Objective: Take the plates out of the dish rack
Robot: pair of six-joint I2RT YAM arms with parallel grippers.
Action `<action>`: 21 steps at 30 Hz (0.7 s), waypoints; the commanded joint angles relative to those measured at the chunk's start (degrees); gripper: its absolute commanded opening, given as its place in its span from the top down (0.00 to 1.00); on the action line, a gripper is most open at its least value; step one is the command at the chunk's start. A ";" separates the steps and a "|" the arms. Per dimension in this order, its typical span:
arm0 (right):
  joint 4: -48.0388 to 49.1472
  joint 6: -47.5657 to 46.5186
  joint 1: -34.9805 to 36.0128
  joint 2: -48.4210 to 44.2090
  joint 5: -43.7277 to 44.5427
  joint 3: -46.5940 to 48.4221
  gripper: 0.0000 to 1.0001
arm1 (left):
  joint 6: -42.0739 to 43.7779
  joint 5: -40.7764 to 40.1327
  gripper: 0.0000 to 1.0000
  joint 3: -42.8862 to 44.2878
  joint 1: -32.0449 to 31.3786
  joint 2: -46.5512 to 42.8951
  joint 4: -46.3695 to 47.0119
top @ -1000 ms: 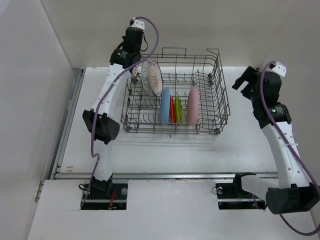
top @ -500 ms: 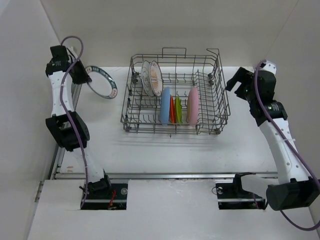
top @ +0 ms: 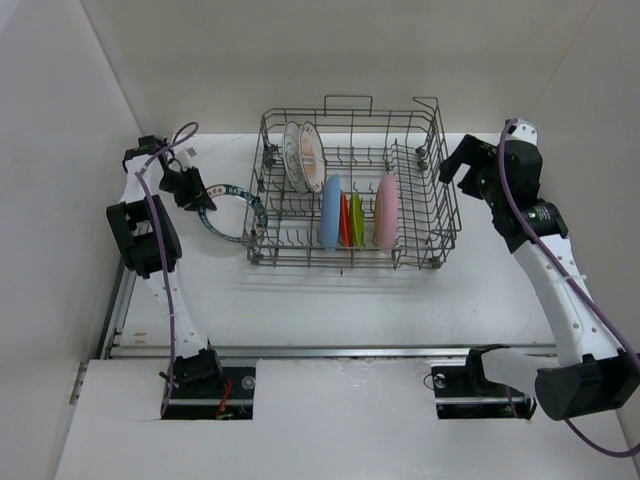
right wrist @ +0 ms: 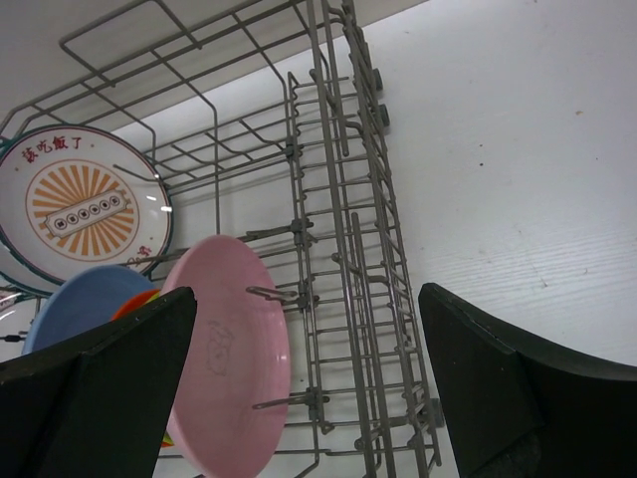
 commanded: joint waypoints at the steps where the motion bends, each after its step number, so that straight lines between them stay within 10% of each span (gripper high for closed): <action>1: 3.10 -0.74 0.74 -0.10 -0.45 0.94 0.01 | -0.30 -7.56 0.88 -2.97 0.73 -1.75 1.04; 14: 2.49 -1.88 5.57 1.75 -0.45 0.94 0.01 | -4.79 -29.28 0.87 -3.51 1.96 -0.08 2.28; 21: 1.43 -4.96 9.26 4.38 -1.68 0.94 0.01 | -3.30 -28.24 0.56 -4.12 2.49 -0.08 2.80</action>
